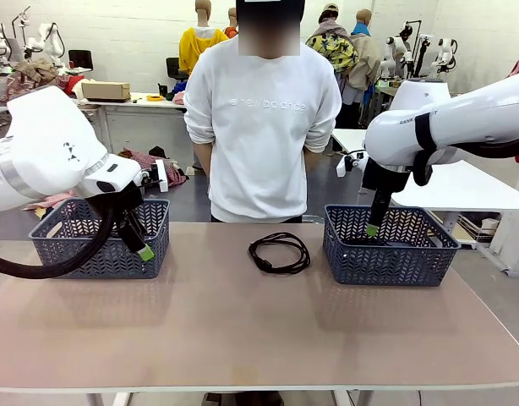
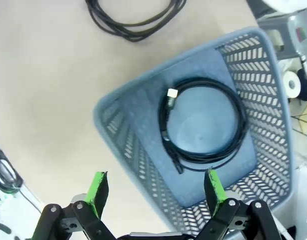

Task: Organize the cables according to human instructions.
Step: Pick up a bundle of cables and place it in the basket indicated by the human.

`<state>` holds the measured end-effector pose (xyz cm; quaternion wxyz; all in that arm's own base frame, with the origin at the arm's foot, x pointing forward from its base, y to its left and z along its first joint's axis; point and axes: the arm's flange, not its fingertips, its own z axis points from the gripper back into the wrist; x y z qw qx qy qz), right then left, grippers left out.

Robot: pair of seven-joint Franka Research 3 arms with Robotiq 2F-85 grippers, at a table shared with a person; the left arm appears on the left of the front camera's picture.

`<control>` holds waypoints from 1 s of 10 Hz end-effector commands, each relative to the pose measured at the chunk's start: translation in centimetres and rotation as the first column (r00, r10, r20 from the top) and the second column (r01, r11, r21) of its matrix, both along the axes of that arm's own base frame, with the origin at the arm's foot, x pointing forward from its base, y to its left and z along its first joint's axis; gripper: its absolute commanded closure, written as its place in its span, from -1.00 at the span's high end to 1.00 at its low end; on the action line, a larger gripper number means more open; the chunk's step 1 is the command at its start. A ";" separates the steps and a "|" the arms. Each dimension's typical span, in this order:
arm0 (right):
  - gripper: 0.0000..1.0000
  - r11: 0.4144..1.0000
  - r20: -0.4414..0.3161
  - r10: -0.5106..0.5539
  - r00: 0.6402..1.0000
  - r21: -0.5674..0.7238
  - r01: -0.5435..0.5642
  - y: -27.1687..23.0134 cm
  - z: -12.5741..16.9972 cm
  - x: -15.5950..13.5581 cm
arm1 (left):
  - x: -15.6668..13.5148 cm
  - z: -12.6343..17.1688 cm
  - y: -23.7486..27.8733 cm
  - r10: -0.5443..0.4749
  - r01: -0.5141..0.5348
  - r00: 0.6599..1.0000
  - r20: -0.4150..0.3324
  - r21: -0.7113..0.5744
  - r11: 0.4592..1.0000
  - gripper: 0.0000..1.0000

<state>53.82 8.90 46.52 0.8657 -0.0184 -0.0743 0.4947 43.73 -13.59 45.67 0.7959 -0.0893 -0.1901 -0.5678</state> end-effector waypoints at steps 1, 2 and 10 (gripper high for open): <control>1.00 0.996 0.033 -0.070 0.997 0.062 0.068 1.2 0.7 -4.0 | 0.0 0.1 0.2 0.008 -0.008 1.000 -0.001 0.004 1.000 1.00; 1.00 0.993 0.062 -0.089 0.994 0.088 0.084 1.7 0.7 -5.8 | 0.0 0.1 0.2 0.008 -0.008 1.000 -0.001 0.004 1.000 1.00; 1.00 0.967 0.127 -0.091 0.988 0.248 0.058 6.6 -0.2 -12.9 | 0.0 0.1 0.2 0.008 -0.008 1.000 -0.001 0.004 1.000 1.00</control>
